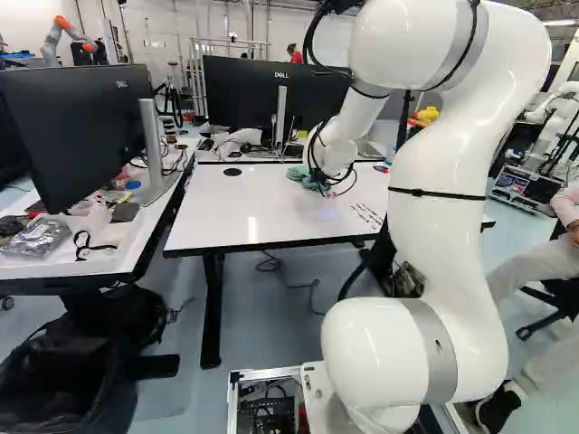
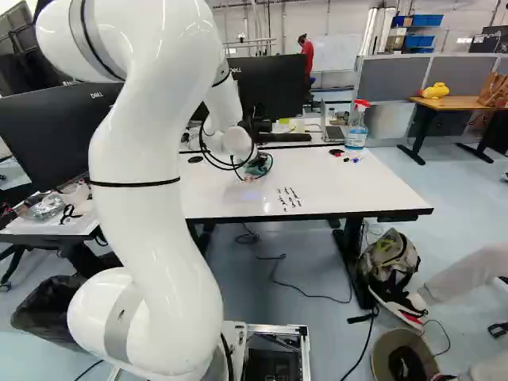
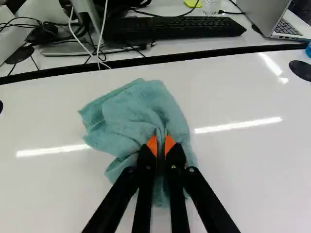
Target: Clean the table with the green towel
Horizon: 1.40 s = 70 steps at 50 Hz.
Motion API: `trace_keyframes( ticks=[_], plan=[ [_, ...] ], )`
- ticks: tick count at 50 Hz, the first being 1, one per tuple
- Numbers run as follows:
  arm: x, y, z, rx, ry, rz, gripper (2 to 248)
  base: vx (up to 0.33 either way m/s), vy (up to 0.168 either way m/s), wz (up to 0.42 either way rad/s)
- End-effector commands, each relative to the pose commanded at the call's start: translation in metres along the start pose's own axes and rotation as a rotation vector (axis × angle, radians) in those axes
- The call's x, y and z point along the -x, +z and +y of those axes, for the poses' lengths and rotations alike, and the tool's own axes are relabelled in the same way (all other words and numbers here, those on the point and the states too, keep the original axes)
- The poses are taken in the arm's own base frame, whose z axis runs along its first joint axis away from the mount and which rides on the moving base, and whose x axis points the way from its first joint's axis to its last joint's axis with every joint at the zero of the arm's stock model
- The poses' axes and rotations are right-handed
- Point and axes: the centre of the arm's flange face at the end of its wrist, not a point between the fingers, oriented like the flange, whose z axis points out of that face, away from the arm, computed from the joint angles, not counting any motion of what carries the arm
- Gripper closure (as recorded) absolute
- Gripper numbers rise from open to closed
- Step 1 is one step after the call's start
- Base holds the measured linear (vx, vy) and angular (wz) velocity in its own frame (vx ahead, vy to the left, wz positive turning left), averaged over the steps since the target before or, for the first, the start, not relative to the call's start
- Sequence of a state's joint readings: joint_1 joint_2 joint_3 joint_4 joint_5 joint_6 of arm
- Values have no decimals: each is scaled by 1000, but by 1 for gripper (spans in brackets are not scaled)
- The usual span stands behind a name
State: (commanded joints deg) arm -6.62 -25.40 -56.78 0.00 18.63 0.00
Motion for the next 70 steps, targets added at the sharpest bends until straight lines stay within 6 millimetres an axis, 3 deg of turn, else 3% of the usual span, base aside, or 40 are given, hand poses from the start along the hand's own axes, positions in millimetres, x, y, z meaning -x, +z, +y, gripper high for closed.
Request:
trace_keyframes(
  ticks=[33, 52, 70],
  plan=[
    [-34, 52, -4, -4, -3, 45, 213, 0, 0, 0],
    [-47, 73, -28, -32, -25, 66, 213, 0, 0, 0],
    [-45, 69, -57, -67, -53, 64, 213, 0, 0, 0]
  ],
)
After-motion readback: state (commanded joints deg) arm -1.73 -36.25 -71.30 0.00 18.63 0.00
